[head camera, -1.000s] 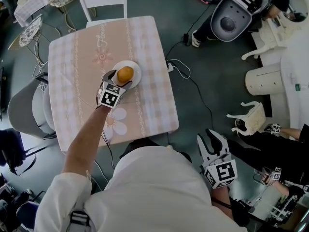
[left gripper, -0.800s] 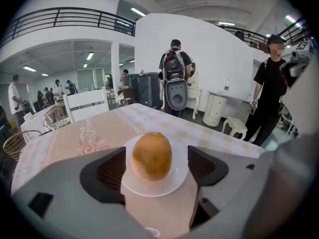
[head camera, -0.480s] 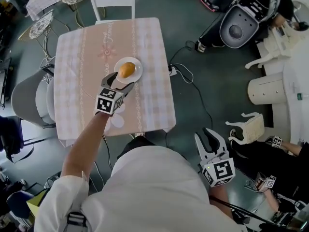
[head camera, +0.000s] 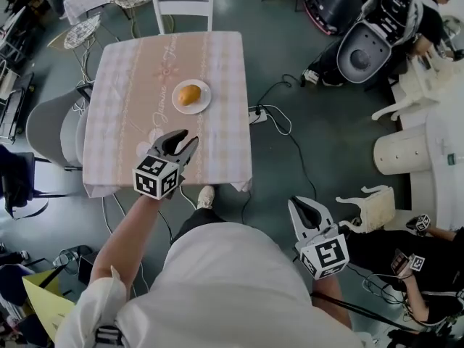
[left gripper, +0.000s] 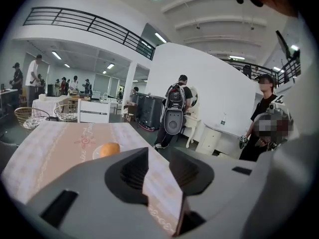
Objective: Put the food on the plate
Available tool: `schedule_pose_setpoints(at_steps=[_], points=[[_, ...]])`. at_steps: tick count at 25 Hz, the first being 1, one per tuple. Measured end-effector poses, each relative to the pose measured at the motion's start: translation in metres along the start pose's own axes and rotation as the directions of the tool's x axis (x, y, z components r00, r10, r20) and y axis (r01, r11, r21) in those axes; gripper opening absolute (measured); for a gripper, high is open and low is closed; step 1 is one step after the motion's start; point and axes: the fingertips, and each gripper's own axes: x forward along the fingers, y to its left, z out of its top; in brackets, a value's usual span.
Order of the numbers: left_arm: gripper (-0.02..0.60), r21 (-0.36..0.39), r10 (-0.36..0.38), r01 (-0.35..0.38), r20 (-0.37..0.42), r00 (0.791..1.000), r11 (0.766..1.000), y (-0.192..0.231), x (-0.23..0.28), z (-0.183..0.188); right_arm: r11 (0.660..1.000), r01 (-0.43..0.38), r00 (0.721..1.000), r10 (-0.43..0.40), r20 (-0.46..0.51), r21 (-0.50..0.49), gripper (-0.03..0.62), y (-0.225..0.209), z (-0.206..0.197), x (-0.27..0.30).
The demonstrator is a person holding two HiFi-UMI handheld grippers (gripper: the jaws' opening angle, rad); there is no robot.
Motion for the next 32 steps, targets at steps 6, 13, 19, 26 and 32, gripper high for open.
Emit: schedule_pose_setpoints(at_steps=[6,13,19,26,32], points=[[0.011,0.01,-0.023,0.023,0.047,0.999,1.0,-0.092,-0.039,0.001,0.996,-0.075,0.996,0.076,0.036,-0.051,0.015,0.008,-0.018,-0.034],[0.009,-0.036,-0.143,0.146,0.085,0.986,0.989,-0.226,-0.084,-0.006,0.987,-0.144,0.989,0.147,0.036,-0.064,0.015,0.026,-0.058,-0.091],[0.009,-0.016,-0.166,0.167,0.054,0.985,0.986,-0.305,-0.116,-0.026,0.972,-0.215,0.974,0.22,0.049,-0.093,0.015,0.047,-0.074,-0.122],[0.009,0.045,-0.154,0.153,0.025,0.988,0.987,-0.341,-0.129,-0.032,0.964,-0.241,0.963,0.252,0.097,-0.113,0.012,0.059,-0.073,-0.137],[0.009,0.035,-0.136,0.135,0.033,0.99,0.99,-0.346,-0.137,-0.033,0.954,-0.26,0.956,0.276,0.101,-0.146,0.012,0.069,-0.069,-0.139]])
